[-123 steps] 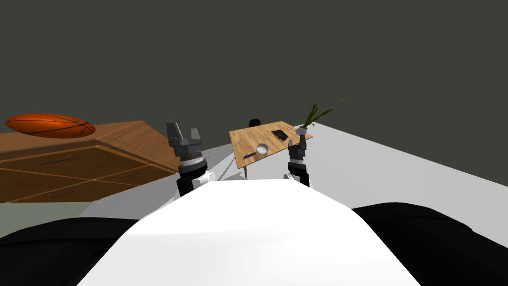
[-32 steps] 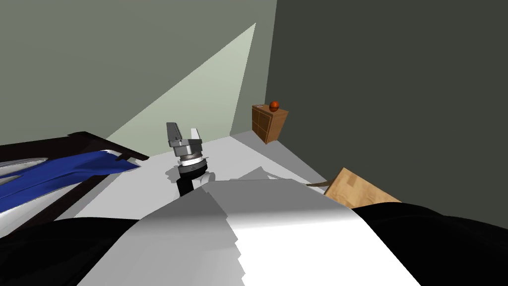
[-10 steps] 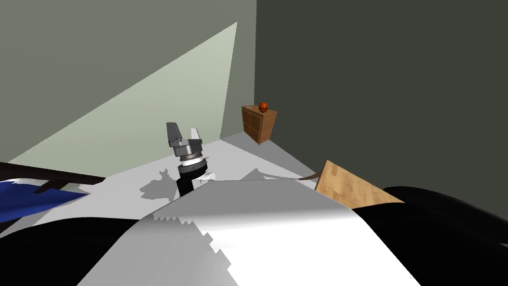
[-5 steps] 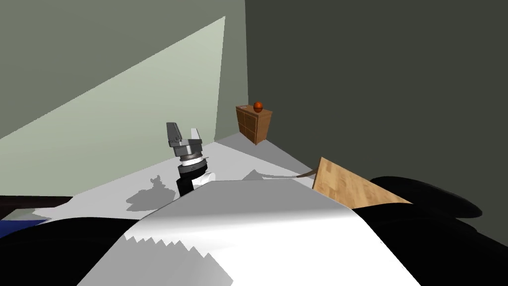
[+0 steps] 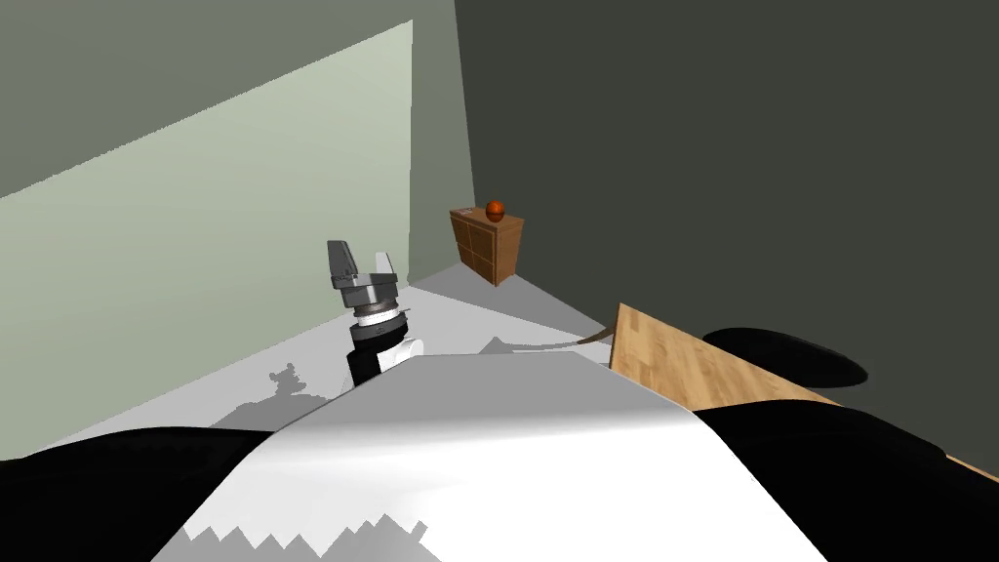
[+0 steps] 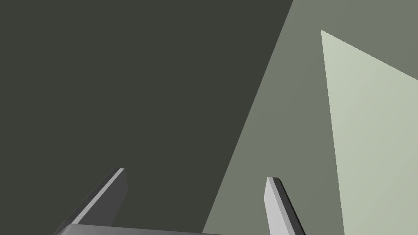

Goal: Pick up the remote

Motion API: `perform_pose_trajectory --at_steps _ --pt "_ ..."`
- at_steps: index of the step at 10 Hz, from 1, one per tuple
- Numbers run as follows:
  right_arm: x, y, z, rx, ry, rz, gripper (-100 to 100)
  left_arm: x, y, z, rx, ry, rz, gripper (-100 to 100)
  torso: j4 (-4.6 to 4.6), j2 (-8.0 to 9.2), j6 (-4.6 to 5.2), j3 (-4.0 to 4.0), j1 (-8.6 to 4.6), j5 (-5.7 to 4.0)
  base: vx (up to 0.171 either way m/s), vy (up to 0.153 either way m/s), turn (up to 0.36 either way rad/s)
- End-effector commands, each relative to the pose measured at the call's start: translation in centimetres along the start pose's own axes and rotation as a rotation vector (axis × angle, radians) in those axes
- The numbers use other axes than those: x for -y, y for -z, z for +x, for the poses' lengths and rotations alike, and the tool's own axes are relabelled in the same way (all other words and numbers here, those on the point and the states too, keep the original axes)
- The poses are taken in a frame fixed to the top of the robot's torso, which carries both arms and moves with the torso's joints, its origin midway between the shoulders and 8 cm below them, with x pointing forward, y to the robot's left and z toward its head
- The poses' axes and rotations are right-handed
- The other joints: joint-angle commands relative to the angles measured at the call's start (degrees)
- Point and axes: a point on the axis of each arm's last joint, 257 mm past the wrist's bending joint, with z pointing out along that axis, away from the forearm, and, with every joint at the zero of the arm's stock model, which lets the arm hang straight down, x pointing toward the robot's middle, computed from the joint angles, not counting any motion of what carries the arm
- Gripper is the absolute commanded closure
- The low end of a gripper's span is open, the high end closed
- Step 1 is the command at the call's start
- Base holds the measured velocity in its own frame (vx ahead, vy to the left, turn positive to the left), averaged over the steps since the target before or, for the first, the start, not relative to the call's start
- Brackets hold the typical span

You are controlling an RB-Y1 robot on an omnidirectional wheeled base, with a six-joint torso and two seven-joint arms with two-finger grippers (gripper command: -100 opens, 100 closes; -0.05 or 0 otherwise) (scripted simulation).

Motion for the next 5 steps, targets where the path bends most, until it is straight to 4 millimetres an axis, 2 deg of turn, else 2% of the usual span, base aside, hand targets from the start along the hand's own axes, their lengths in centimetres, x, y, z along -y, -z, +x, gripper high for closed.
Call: perform_pose_trajectory --at_steps 1,2,3,4,5 --pt "-0.57 0.12 0.37 -0.008 -0.004 -0.009 100 0.0 0.0 0.0 0.0 0.0 0.0 0 0.0 0.0 0.0 0.0 0.0 0.0 0.036 0.0 0.012" --pt "0.2 0.59 0.39 -0.013 0.032 -0.003 100 0.0 0.0 0.0 0.0 0.0 0.0 0 0.03 0.14 -0.01 0.08 0.01 0.02 0.068 0.0 -0.243" --pt "-0.35 0.64 0.78 -0.019 0.02 -0.011 100 0.0 0.0 0.0 0.0 0.0 0.0 0 0.01 0.12 0.12 0.06 0.02 0.02 0.071 0.006 -0.163" --pt "-0.19 0.48 0.56 -0.015 0.021 -0.007 100 0.0 0.0 0.0 0.0 0.0 0.0 0 0.01 0.12 0.07 0.06 0.05 0.03 0.023 0.003 -0.02" --pt "-0.29 0.5 0.65 -0.017 0.023 -0.009 0 0.0 0.0 0.0 0.0 0.0 0.0 0 0.05 0.21 0.02 0.12 0.04 0.03 0.0 0.0 0.0"
